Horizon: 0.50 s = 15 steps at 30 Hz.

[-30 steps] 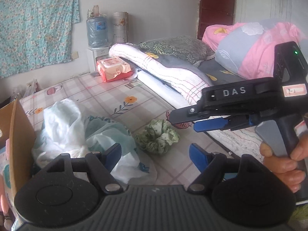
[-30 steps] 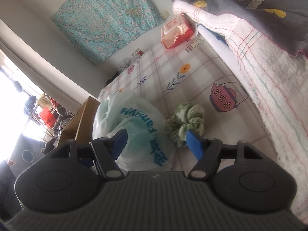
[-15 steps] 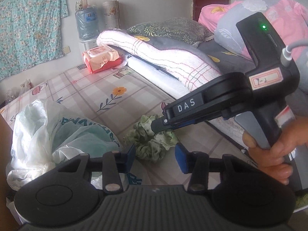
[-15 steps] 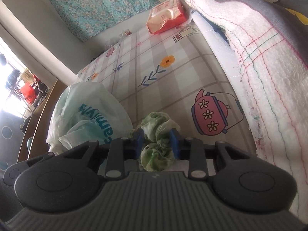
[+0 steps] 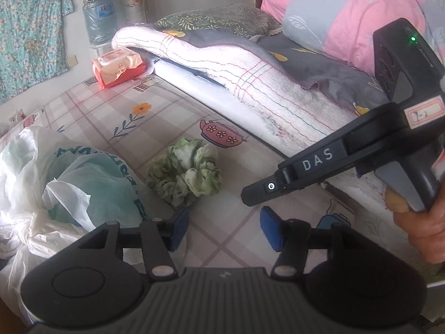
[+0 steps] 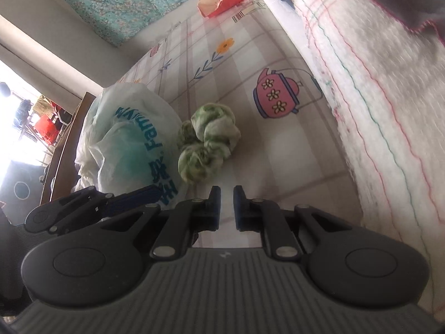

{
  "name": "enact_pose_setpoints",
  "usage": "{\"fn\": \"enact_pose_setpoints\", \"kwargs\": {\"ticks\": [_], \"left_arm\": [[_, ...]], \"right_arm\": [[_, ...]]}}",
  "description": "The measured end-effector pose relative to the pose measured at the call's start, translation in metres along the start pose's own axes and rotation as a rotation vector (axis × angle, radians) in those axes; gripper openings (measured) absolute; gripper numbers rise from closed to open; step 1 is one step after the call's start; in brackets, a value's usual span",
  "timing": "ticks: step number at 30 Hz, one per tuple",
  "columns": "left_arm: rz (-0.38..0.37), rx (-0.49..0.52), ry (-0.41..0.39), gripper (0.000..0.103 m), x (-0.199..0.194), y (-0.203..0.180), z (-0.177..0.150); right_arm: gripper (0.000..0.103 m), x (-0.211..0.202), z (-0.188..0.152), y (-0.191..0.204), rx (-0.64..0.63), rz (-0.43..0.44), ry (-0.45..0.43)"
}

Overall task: Organize soft objects
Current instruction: 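Move both grippers to the green floral scrunchie on the bed, then close the right gripper on the scrunchie while the left gripper grips its other side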

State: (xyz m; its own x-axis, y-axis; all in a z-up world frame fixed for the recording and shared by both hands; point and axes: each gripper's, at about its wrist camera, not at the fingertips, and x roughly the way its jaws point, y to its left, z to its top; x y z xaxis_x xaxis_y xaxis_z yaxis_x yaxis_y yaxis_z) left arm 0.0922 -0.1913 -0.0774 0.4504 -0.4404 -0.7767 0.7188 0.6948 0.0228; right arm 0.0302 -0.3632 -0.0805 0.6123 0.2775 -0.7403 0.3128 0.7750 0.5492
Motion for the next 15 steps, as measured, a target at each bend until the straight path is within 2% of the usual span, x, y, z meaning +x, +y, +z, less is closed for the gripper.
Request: {"fn": "enact_pose_setpoints", "kwargs": {"ticks": [3,6,9,10,15], "left_arm": [[-0.006,0.006,0.002,0.058,-0.001,-0.004,-0.004],[0.009,0.003,-0.002,0.058,-0.001,-0.005,-0.005],[0.015,-0.012,-0.010,0.058,-0.003,-0.002,-0.005],[0.018,-0.015,-0.012,0.058,-0.003,-0.001,-0.004],[0.033,-0.018,-0.004,0.058,-0.004,0.004,-0.003]], "right_arm": [[0.012,-0.013,-0.001,0.002,-0.015,-0.003,-0.046],[0.017,-0.014,0.012,0.012,-0.059,-0.020,-0.100],[0.041,0.001,0.034,0.020,-0.097,-0.023,-0.120],[0.045,0.007,0.041,0.022,-0.121,-0.024,-0.120],[0.049,0.036,0.065,0.031,-0.254,-0.065,-0.104]]}}
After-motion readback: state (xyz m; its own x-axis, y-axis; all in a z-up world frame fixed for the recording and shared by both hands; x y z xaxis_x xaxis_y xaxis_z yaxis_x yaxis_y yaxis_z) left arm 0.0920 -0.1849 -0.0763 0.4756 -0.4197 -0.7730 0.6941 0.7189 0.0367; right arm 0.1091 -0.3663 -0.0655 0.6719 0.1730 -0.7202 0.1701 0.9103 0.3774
